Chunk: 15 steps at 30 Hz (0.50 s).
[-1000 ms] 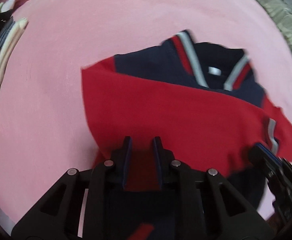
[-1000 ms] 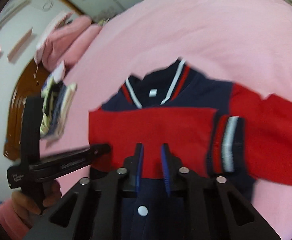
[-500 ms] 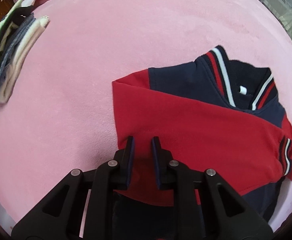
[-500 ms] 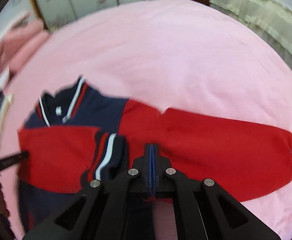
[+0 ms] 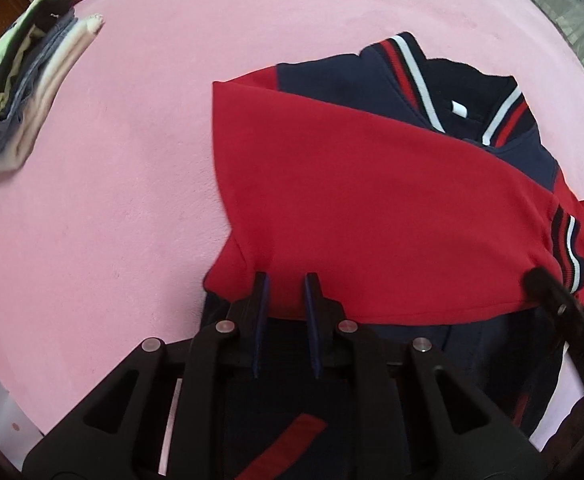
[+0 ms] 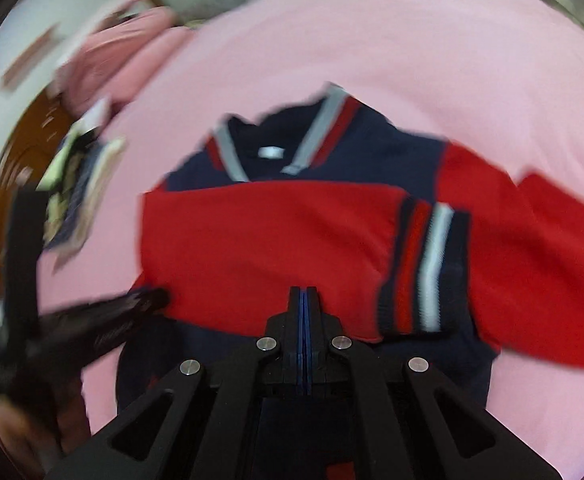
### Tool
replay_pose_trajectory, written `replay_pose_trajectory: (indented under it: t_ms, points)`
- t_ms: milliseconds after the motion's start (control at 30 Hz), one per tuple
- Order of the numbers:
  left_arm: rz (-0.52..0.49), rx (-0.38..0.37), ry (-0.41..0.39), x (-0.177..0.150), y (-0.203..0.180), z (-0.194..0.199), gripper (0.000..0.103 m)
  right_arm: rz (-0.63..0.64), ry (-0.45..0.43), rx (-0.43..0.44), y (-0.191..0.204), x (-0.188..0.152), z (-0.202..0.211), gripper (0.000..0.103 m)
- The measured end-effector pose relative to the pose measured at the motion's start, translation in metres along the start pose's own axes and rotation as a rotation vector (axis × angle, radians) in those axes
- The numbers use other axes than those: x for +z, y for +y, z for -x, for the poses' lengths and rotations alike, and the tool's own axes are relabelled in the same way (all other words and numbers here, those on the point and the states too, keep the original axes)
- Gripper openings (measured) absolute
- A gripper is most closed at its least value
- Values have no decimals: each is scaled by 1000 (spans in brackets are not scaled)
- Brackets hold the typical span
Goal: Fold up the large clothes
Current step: 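Release the sleeve cuff from the left gripper onto the jacket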
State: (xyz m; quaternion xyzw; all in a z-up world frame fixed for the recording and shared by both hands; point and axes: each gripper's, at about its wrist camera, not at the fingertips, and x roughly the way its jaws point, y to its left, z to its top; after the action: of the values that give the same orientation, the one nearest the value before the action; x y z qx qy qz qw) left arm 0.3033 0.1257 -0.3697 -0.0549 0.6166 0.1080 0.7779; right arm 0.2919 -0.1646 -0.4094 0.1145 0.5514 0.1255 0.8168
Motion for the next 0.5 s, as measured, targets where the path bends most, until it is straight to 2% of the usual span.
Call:
replay_pose_trajectory:
  t_ms: [67, 200, 267, 367, 500]
  points:
    - [-27, 8, -7, 4, 4, -1, 16, -80, -50, -57, -6, -4, 10, 0]
    - [-40, -22, -19, 12, 13, 3, 16, -132, -118, -234, -11, -9, 13, 0]
    - [-34, -37, -19, 4, 9, 8, 16, -168, -174, -308, -11, -14, 26, 5]
    - [-39, -58, -24, 7, 18, 23, 16, -238, -210, -304, -14, -23, 52, 8]
    - [-65, -53, -15, -14, 14, 54, 16, -332, -203, -304, -18, -37, 93, 17]
